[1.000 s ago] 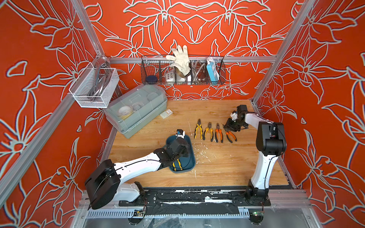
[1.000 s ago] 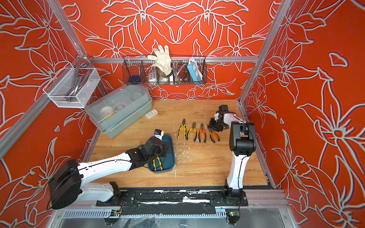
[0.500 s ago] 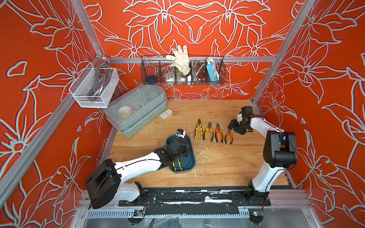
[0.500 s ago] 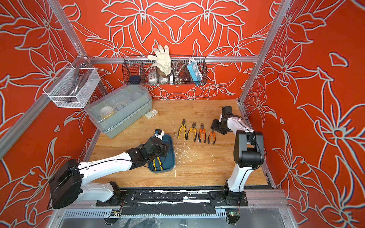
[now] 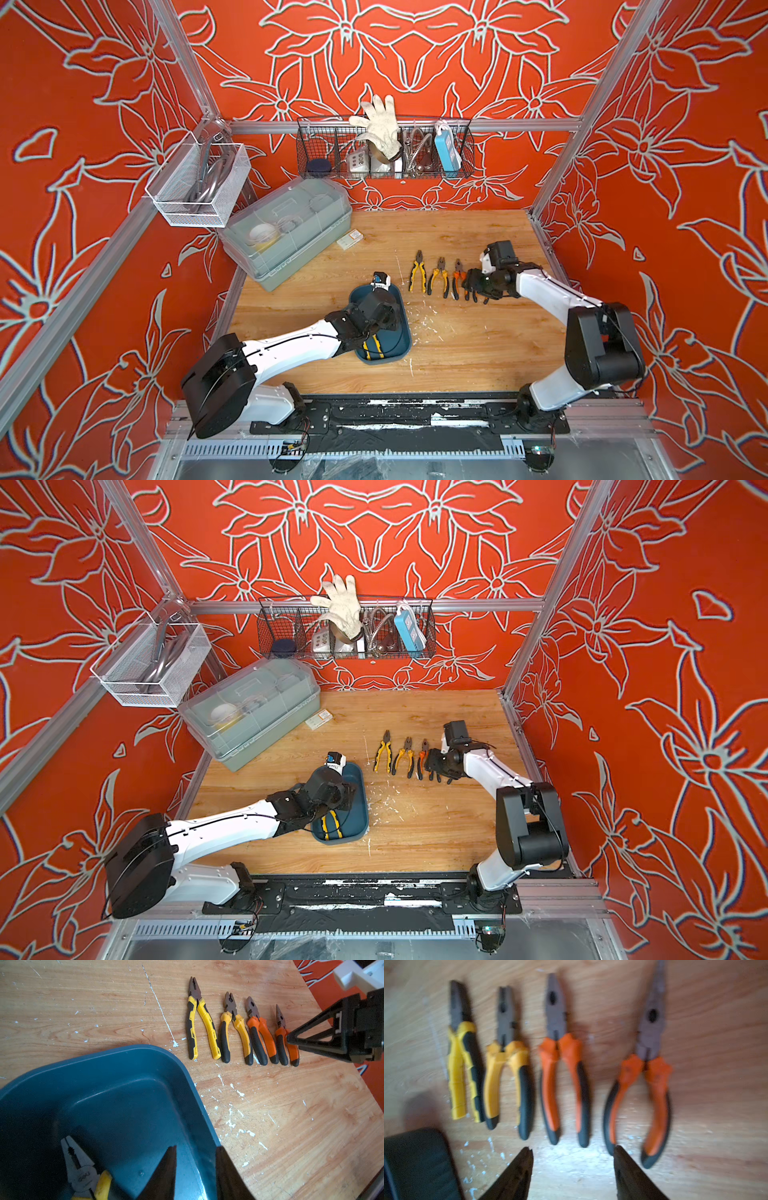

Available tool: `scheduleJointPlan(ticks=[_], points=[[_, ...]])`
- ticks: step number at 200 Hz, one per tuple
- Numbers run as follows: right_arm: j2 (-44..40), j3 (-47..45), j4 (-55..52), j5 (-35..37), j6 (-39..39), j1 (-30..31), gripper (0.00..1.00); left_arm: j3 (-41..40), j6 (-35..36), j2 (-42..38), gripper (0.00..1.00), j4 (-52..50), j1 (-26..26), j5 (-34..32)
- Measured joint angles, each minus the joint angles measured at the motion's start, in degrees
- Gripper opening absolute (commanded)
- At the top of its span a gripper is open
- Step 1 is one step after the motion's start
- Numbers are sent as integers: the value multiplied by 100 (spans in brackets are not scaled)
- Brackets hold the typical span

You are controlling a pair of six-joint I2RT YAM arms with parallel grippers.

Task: Take the pliers out of the storage box
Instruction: Pick up the pliers from the storage box.

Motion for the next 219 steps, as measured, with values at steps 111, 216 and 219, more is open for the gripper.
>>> scheduleJointPlan(ticks=[111,216,219], points=[[-398,-1117,1812,483,31,765,65,424,-52,74,37,-863,39,-433],[-525,-1128,1926,81,155,765,65,1405,-1137,407,44,-3748,74,369],[-525,-1128,1926,72,157,765,65,1399,-1150,439,44,-3775,81,391]])
